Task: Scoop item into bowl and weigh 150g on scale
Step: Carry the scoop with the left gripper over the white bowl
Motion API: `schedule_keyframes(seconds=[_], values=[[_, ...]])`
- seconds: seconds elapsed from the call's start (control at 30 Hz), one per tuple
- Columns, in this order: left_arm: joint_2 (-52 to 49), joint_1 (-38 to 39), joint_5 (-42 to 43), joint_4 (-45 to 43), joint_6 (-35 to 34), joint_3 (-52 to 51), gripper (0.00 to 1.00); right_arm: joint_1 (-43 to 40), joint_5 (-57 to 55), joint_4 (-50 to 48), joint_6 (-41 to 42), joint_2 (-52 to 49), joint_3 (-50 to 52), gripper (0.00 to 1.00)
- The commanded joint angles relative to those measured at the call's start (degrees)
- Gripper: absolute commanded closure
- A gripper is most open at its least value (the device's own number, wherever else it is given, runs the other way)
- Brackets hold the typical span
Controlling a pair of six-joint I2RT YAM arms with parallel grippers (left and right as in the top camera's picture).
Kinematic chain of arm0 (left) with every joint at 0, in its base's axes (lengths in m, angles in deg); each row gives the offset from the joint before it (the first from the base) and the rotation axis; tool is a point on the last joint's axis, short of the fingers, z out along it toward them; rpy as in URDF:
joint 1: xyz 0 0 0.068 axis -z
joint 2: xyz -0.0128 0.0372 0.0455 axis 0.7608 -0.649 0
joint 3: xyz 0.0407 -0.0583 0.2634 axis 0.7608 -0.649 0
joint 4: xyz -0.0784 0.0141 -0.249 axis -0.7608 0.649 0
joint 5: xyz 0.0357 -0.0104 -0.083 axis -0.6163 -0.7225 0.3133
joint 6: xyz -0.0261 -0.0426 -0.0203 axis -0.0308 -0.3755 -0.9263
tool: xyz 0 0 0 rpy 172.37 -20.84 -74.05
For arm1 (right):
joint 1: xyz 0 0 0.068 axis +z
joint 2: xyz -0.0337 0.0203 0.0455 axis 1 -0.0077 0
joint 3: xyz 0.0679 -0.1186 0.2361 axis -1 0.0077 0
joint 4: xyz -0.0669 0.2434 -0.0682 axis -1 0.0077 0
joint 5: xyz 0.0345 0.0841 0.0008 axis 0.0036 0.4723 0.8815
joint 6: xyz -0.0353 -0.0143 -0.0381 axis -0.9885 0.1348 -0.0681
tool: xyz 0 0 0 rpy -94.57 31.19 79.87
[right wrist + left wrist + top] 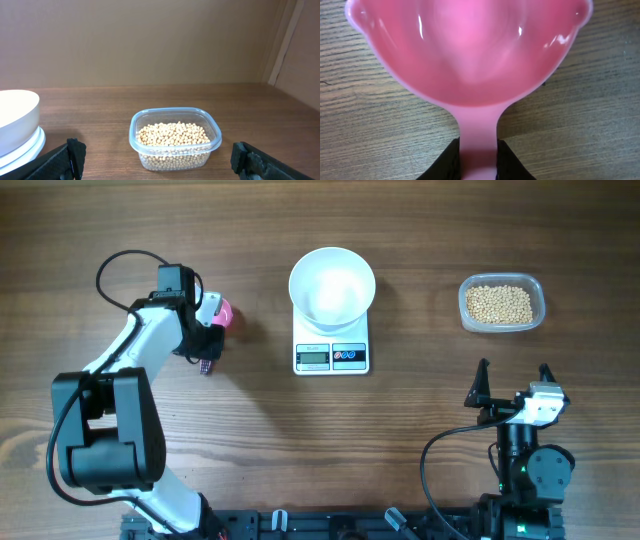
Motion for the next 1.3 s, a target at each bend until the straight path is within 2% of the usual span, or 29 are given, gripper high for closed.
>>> schedule_keyframes(seconds=[0.0,0.17,0.33,0.47,0.57,0.7,0.8,0.87,1.0,1.17,1.27], values=[[-0.39,-0.04,0.94,-0.72,-4.7,-0.35,0.83,-0.09,-0.92,-0.33,-0.31,0.35,0.07,0.0],[-0.28,-0.04,2.03,-2.27,-12.83,-0.17,0.96,-0.09,-0.92,-0.33,-0.33,0.35,0.07,0.0],[-0.2,-0.04,12.98,-2.71,-19.87,3.43,0.96,-0.09,-0.92,-0.35,-0.33,0.35,0.07,0.0],[0.31,-0.04,23.41,-2.73,-34.05,9.77,0.96,-0.09,-0.92,-0.33,-0.33,0.35,0.07,0.0],[1.2,-0.04,27.76,-2.78,-42.34,13.25,0.96,-0.09,-0.92,-0.33,-0.33,0.35,0.07,0.0],[4.13,-0.04,34.23,-4.76,-51.25,14.45,0.96,-0.09,-0.92,-0.33,-0.35,0.35,0.07,0.0],[6.27,-0.04,37.2,-5.73,-61.75,14.45,0.96,-0.09,-0.92,-0.35,-0.33,0.35,0.07,0.0],[6.86,0.87,39.98,-5.73,-64.17,14.45,0.96,-0.09,-0.92,-0.33,-0.33,0.35,0.07,0.0],[6.86,5.73,39.15,-6.43,-64.24,14.45,0.96,-0.09,-0.92,-0.33,-0.33,0.35,0.07,0.0],[6.86,14.93,30.03,-7.1,-71.71,14.45,0.96,-0.09,-1.29,-0.35,-1.75,0.35,0.07,0.0],[6.91,19.23,27.06,-7.58,-71.58,15.12,0.96,-0.09,-1.11,-0.35,-2.01,0.35,0.07,0.0]])
